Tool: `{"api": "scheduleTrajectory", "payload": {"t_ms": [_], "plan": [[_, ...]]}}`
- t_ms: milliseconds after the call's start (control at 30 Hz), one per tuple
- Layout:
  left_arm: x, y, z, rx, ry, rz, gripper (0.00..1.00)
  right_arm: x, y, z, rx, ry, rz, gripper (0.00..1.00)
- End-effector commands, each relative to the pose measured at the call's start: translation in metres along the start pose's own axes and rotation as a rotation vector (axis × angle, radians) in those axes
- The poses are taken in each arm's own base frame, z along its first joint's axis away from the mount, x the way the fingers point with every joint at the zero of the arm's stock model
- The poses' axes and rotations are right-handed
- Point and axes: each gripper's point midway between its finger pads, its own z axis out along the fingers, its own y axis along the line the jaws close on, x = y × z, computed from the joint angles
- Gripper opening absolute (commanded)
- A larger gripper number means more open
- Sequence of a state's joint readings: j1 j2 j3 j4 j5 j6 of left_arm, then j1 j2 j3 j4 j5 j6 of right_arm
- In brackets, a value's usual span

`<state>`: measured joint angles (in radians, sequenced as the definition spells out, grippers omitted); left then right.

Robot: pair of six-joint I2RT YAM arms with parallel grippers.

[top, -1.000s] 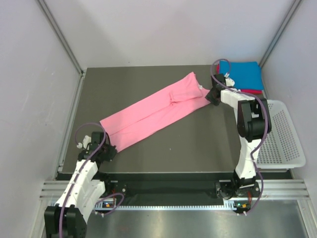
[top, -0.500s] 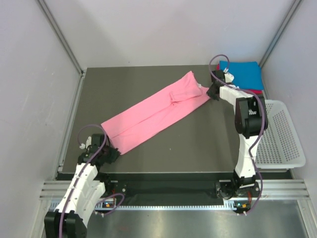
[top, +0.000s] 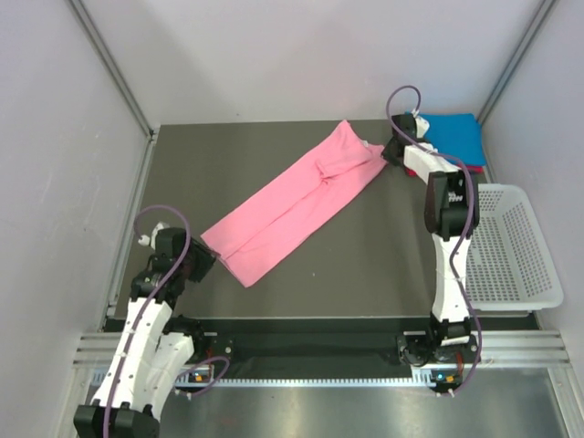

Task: Fold and stack the t-shirts
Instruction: Fold the tshirt

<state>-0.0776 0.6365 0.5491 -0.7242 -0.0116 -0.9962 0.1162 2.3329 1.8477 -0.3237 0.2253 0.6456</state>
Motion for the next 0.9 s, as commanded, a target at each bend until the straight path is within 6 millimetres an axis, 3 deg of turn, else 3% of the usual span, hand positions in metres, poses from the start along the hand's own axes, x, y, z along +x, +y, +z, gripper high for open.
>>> {"api": "scheduleTrajectory", "payload": {"t_ms": [0, 100, 200, 267, 300, 400, 467, 500, 533, 567, 600, 633, 667, 700, 733, 767, 800, 867], "plan": [[-0.013, -0.031, 0.002, 0.110, -0.020, 0.110, 0.41, -0.037, 0.013, 0.007, -0.069, -0.066, 0.007, 0.02], [-0.025, -0.054, 0.012, 0.178, -0.048, 0.197, 0.42, -0.054, 0.031, 0.015, -0.138, -0.081, 0.002, 0.03], [-0.036, -0.064, 0.022, 0.186, -0.077, 0.238, 0.43, -0.064, 0.041, 0.012, -0.162, -0.077, -0.006, 0.07], [-0.038, -0.069, 0.035, 0.168, -0.048, 0.280, 0.43, -0.074, 0.051, 0.001, -0.202, -0.085, -0.003, 0.12], [-0.041, -0.080, 0.034, 0.191, -0.038, 0.288, 0.42, -0.076, 0.052, -0.004, -0.206, -0.086, -0.001, 0.22], [-0.042, -0.091, 0.049, 0.186, 0.004, 0.303, 0.42, -0.084, 0.053, -0.031, -0.223, -0.095, 0.010, 0.35], [-0.040, -0.092, 0.062, 0.170, 0.039, 0.319, 0.41, -0.086, 0.054, -0.049, -0.235, -0.088, 0.006, 0.39], [-0.049, -0.100, 0.062, 0.173, 0.030, 0.316, 0.41, -0.088, 0.052, -0.056, -0.229, -0.085, 0.006, 0.43], [-0.051, -0.096, 0.070, 0.139, 0.039, 0.321, 0.40, -0.089, 0.050, -0.071, -0.220, -0.072, 0.008, 0.44], [-0.056, -0.097, 0.072, 0.128, 0.029, 0.320, 0.40, -0.087, 0.049, -0.078, -0.216, -0.065, 0.012, 0.45], [-0.068, -0.100, 0.074, 0.129, 0.000, 0.308, 0.40, -0.074, 0.042, -0.080, -0.198, -0.035, 0.014, 0.47], [-0.072, -0.097, 0.081, 0.115, -0.009, 0.300, 0.39, -0.082, 0.046, -0.103, -0.217, -0.059, 0.032, 0.49], [-0.076, -0.095, 0.084, 0.110, -0.021, 0.295, 0.39, -0.079, 0.044, -0.111, -0.215, -0.057, 0.037, 0.51], [-0.080, -0.096, 0.089, 0.110, -0.030, 0.275, 0.37, -0.060, 0.041, -0.115, -0.202, -0.025, 0.026, 0.55], [-0.077, -0.092, 0.098, 0.094, -0.012, 0.272, 0.36, -0.063, 0.043, -0.135, -0.214, -0.035, 0.039, 0.56], [-0.076, -0.090, 0.103, 0.085, -0.006, 0.268, 0.36, -0.056, 0.043, -0.142, -0.216, -0.025, 0.043, 0.57], [-0.073, -0.084, 0.111, 0.064, 0.014, 0.264, 0.34, -0.031, 0.040, -0.145, -0.207, 0.022, 0.033, 0.57], [-0.066, -0.083, 0.116, 0.059, 0.061, 0.258, 0.32, -0.021, 0.049, -0.171, -0.257, 0.031, 0.055, 0.57]]}}
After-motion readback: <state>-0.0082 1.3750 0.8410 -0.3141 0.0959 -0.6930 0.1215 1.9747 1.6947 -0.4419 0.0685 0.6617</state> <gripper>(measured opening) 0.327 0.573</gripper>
